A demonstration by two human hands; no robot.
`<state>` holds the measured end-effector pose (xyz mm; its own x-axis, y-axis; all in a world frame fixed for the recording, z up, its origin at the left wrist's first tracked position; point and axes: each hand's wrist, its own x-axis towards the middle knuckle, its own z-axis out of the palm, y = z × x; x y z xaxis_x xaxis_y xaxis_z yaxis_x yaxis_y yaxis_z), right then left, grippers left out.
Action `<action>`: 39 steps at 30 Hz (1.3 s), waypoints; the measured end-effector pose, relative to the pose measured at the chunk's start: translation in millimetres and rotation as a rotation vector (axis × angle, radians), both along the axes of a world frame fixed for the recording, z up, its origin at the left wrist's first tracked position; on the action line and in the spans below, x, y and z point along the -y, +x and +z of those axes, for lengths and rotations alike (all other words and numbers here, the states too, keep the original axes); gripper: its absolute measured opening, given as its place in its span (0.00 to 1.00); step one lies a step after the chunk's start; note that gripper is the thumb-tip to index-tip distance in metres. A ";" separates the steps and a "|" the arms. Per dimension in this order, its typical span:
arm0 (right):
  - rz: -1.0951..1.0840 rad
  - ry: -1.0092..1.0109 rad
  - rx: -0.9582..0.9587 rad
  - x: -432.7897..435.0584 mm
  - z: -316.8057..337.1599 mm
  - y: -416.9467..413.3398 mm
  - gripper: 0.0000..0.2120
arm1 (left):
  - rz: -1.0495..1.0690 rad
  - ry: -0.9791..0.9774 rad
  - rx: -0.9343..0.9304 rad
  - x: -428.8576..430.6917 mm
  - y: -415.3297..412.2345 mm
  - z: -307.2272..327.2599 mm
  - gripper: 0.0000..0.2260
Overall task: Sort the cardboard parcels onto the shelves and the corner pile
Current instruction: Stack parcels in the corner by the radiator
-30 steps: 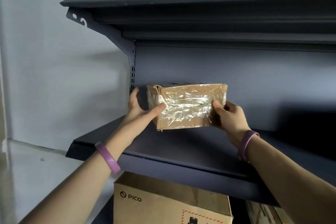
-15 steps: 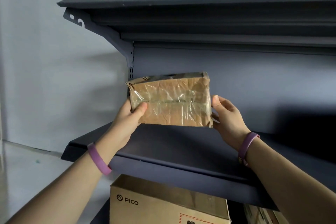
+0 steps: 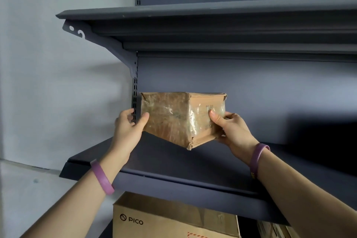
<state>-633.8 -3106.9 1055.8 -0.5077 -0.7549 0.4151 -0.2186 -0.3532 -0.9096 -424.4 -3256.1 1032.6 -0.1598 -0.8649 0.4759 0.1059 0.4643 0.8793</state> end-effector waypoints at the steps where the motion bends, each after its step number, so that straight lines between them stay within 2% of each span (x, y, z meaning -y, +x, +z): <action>1: -0.048 -0.011 0.007 2.8 -0.9 0.0 0.35 | 0.009 -0.025 -0.019 -1.8 0.3 0.7 0.22; 3: -0.103 -0.034 0.037 7.4 -2.6 -0.7 0.46 | -0.138 -0.103 -0.058 -6.2 1.2 0.2 0.18; 5: -0.124 -0.082 0.047 9.2 -3.7 1.1 0.49 | -0.348 -0.172 0.039 -7.5 0.3 -3.2 0.25; 7: -0.137 -0.105 0.037 8.4 -3.2 6.7 0.45 | -0.482 -0.215 0.168 -9.1 0.8 -5.1 0.34; 9: -0.159 -0.107 0.009 7.0 -2.9 13.7 0.37 | -0.564 -0.193 0.219 -9.1 1.4 -5.7 0.44; 11: -0.151 -0.086 -0.043 5.4 -3.8 20.2 0.31 | -0.574 -0.175 0.272 -15.6 1.5 -3.6 0.48; 15: 0.042 -0.082 -0.093 2.2 -6.3 29.1 0.27 | -0.552 -0.066 0.254 -21.9 1.3 -0.3 0.34; 18: 0.172 -0.086 -0.133 -0.1 -5.8 28.5 0.17 | -0.505 0.022 0.121 -19.2 2.9 2.9 0.23; 20: 0.181 -0.102 -0.122 0.3 -5.2 26.3 0.11 | -0.502 0.109 0.002 -14.0 6.8 4.9 0.27; 22: 0.069 -0.102 -0.116 2.7 -5.1 22.4 0.09 | -0.519 0.165 -0.080 -12.0 10.9 5.9 0.29; 25: -0.110 -0.071 -0.034 4.3 -2.9 12.5 0.19 | -0.547 0.223 -0.163 -11.7 15.0 6.7 0.28; 27: -0.132 -0.055 0.035 2.4 -1.2 5.2 0.30 | -0.584 0.201 -0.174 -14.1 17.1 7.4 0.23; 29: -0.082 -0.044 0.078 0.4 -0.3 -1.0 0.34 | -0.615 0.187 -0.163 -16.6 18.7 8.0 0.20; 33: 0.037 -0.022 0.124 -1.4 1.4 -1.0 0.20 | -0.616 0.178 -0.166 -14.9 19.4 7.9 0.24; 35: -0.003 -0.055 0.160 -1.1 1.5 -1.3 0.22 | -0.569 0.146 -0.167 -12.1 16.7 6.2 0.27; 37: -0.071 -0.082 0.174 -0.9 2.2 -1.4 0.25 | -0.438 0.102 -0.162 -9.7 12.9 4.5 0.29; 39: -0.147 -0.088 0.159 0.7 1.4 -1.7 0.23 | -0.265 0.026 -0.135 -8.2 9.2 2.7 0.28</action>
<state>-635.4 -3107.6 1057.3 -0.6739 -0.6323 0.3821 -0.1301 -0.4075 -0.9039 -415.2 -3247.9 1035.3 -0.3184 -0.8138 0.4862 0.3368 0.3823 0.8605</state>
